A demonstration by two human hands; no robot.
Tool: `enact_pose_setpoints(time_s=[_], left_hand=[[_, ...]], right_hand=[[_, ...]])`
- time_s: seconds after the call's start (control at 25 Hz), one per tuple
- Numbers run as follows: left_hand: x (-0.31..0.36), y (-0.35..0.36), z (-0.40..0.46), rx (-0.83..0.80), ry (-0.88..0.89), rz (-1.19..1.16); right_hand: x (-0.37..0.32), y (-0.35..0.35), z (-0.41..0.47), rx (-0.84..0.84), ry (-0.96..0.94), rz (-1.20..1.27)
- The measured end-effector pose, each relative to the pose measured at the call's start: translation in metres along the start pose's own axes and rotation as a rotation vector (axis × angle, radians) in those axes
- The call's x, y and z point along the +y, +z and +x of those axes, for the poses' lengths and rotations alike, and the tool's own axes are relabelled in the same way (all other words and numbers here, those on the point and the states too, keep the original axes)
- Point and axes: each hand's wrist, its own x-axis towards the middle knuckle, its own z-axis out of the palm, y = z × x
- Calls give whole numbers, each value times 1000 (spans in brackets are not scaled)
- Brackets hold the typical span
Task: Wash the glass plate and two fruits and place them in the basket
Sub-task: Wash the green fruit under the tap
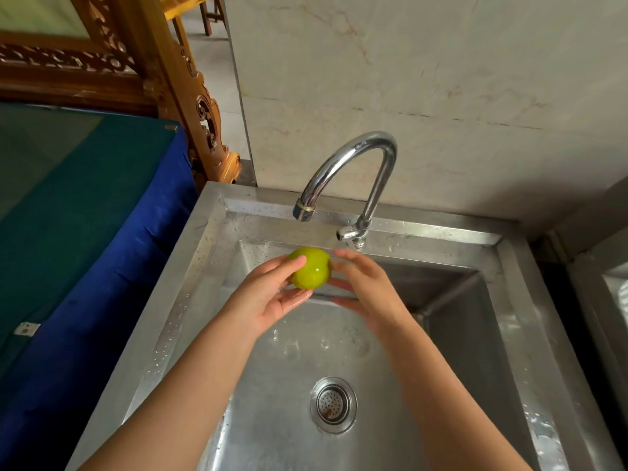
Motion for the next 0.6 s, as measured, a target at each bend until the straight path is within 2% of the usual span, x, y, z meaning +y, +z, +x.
enact_pose_setpoints(time_s=[0.08,0.12,0.28,0.36,0.48,0.6], left_hand=[[2,8,-11,-32,2,85],[5,13,-18,-45,-1,112],[18,36,-52,-167,22,229],[18,44,-68,-185,29,316],[12,58,-93,-174,0,442],[8,84,-115,-248,8,501]], right_hand=[[-9,-4,-24,-122,-104,-28],[-15,-6,-35,-103,-146,-55],[-31,-11,-81,127,-269,-75],[-29,-10,-99,205,-253,-83],[-25,-14,-127,266,-169,-50],[-27,-32,-161,308,-205,81]])
